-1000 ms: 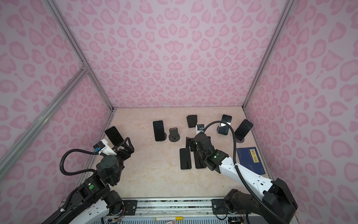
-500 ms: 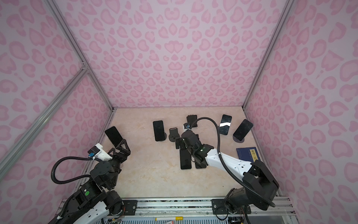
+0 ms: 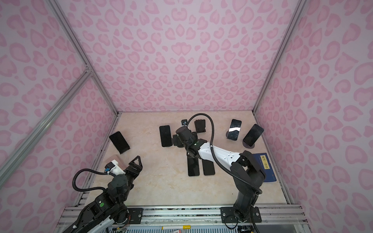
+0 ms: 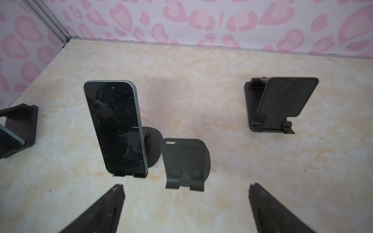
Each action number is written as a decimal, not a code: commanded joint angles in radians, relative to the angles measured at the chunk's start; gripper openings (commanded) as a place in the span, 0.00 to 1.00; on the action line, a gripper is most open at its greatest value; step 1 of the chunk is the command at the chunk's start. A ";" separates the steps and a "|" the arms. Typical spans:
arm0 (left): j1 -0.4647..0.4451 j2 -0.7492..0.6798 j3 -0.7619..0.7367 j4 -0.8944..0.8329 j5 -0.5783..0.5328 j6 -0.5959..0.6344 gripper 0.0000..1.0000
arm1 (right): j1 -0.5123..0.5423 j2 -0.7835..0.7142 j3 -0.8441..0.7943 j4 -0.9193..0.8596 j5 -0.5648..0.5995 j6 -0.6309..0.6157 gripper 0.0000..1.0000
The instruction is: Remove the phone from the phone stand
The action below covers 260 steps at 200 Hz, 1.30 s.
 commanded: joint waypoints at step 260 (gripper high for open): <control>0.001 -0.095 0.059 -0.047 0.071 0.074 0.97 | -0.080 0.344 0.308 -0.082 0.025 -0.060 0.62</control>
